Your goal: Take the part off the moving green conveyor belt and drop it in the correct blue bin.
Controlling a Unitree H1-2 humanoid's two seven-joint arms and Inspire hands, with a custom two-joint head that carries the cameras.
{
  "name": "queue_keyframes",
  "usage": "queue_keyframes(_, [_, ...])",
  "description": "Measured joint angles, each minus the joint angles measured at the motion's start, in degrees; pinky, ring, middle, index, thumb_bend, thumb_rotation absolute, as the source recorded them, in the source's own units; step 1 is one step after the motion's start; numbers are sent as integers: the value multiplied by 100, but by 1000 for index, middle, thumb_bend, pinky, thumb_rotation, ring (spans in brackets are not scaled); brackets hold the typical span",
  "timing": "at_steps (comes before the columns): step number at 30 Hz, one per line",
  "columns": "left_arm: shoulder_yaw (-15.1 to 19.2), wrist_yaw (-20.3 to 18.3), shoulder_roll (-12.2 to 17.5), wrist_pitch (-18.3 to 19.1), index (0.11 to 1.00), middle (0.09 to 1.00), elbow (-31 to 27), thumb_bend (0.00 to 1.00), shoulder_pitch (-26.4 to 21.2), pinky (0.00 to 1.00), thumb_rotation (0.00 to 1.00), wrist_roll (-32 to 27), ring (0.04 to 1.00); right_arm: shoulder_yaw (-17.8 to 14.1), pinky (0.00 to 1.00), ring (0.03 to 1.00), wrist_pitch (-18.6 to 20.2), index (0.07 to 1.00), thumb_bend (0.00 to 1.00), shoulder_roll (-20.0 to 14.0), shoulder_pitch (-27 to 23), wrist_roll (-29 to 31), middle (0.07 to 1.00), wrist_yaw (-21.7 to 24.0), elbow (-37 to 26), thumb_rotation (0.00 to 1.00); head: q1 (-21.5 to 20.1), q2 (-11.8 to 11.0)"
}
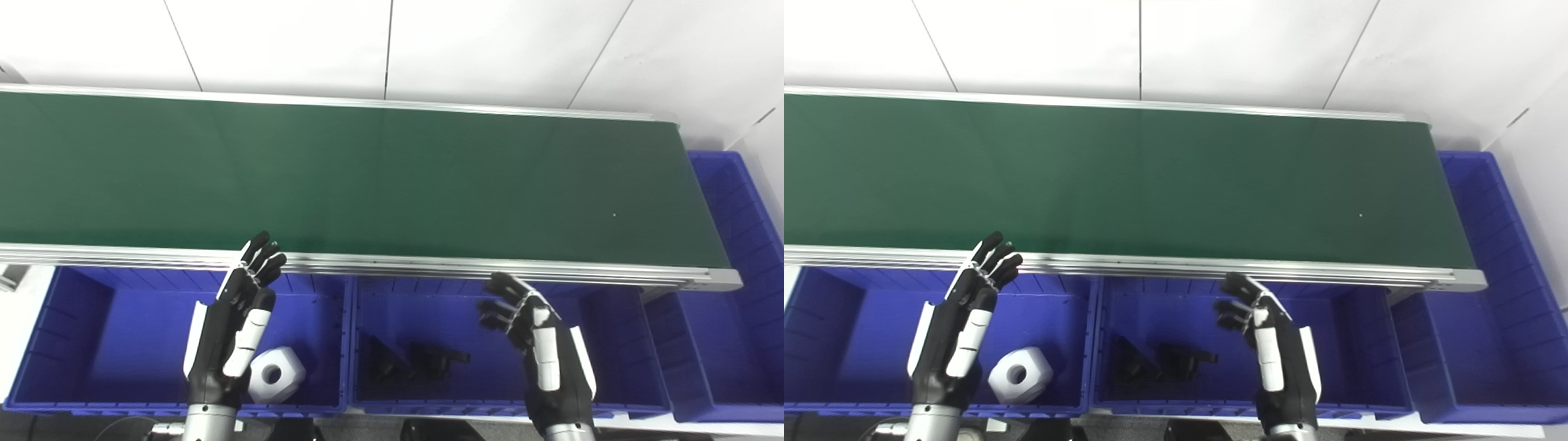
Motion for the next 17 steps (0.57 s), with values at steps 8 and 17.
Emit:
queue_keyframes(8, [-64,-20,46,-432,930,990,222,699,58,958,802,97,966,253,819,868,-1096,841,807,-351,-96,-224,902,-328,492,939,44,-264])
queue_keyframes(17, [-11,13,43,-634,951,1000,315,702,61,961,813,272,982,420,817,867,-1530,867,803,-537,-145,-440,929,-607,779,939,123,-493])
